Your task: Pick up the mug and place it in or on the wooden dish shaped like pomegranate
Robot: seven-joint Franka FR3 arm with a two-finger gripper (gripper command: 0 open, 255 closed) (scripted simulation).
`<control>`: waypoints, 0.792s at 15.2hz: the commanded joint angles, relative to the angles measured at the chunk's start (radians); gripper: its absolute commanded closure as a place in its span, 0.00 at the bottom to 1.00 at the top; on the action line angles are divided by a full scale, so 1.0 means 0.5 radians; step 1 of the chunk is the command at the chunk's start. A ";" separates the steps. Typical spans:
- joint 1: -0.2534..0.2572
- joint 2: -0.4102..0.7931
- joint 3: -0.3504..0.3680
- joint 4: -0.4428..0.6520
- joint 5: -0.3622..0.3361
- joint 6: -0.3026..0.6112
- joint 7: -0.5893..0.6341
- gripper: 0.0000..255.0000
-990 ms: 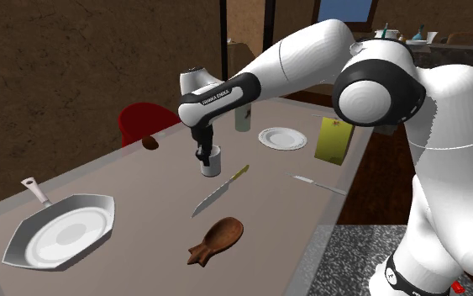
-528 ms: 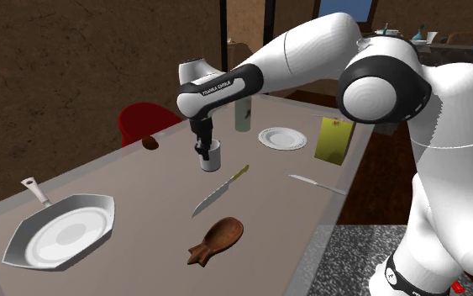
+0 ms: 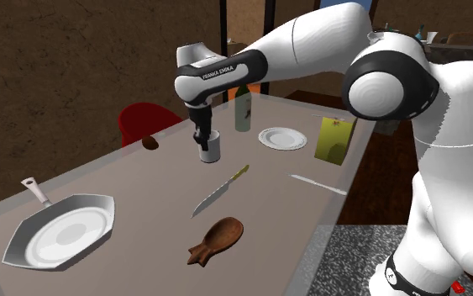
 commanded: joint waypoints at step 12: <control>0.221 -0.393 0.028 -0.340 -0.141 -0.048 0.252 1.00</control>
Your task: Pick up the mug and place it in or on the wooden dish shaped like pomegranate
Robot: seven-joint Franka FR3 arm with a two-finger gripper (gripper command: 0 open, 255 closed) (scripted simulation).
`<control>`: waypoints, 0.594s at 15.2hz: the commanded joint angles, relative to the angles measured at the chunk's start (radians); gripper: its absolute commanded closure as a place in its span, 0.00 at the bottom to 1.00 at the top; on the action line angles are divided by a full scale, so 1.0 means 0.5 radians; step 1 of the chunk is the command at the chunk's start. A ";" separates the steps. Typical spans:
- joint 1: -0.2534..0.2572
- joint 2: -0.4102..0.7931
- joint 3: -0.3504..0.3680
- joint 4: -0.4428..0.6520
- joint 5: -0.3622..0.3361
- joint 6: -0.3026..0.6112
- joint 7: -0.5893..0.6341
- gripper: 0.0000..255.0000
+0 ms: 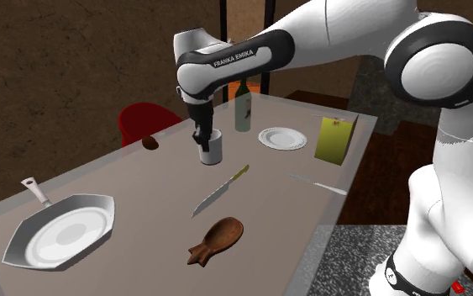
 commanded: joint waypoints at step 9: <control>0.287 -0.463 0.154 -0.497 -0.159 0.026 0.475 1.00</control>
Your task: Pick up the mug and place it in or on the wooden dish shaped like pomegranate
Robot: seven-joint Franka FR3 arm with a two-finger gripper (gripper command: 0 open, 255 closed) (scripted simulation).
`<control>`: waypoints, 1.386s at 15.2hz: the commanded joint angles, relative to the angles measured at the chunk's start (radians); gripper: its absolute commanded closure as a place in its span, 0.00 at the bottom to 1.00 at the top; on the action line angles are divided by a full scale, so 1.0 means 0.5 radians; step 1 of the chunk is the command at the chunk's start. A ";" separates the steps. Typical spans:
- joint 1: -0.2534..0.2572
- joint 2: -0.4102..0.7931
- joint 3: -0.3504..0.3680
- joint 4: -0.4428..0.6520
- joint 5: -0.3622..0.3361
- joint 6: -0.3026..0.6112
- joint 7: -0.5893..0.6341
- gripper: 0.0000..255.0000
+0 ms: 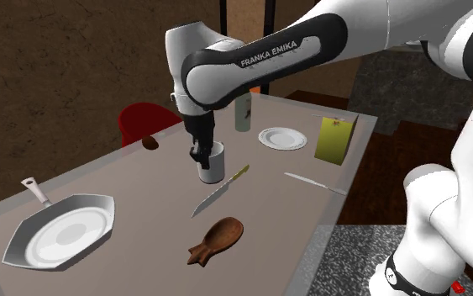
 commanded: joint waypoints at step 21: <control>0.256 -0.274 0.266 -0.547 -0.046 0.238 0.563 1.00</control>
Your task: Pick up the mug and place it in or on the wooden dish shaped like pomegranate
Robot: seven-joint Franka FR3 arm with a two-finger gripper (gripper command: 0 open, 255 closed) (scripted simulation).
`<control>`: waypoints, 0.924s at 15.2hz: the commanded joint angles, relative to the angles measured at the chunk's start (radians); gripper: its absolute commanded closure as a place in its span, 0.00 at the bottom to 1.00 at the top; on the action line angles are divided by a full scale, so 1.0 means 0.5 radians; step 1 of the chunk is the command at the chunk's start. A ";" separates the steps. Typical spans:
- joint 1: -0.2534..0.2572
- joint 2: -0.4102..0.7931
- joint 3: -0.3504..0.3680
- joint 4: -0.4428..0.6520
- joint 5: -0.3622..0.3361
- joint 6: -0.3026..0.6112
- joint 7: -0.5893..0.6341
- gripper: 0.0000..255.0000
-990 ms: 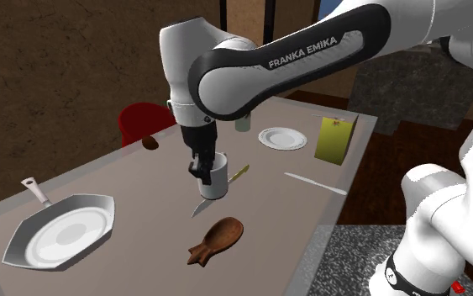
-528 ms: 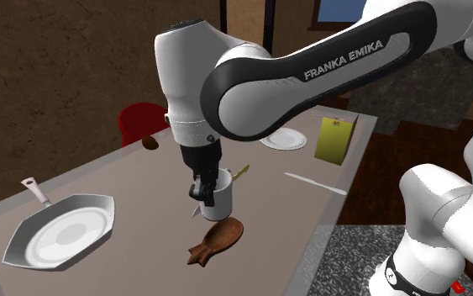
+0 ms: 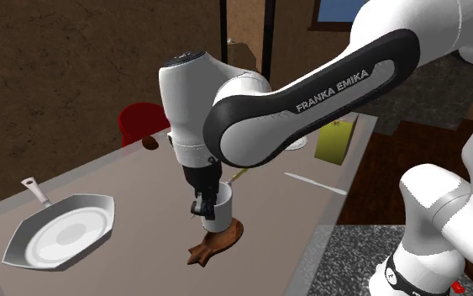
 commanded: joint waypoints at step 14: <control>-0.003 0.099 -0.005 -0.153 0.003 0.252 0.009 1.00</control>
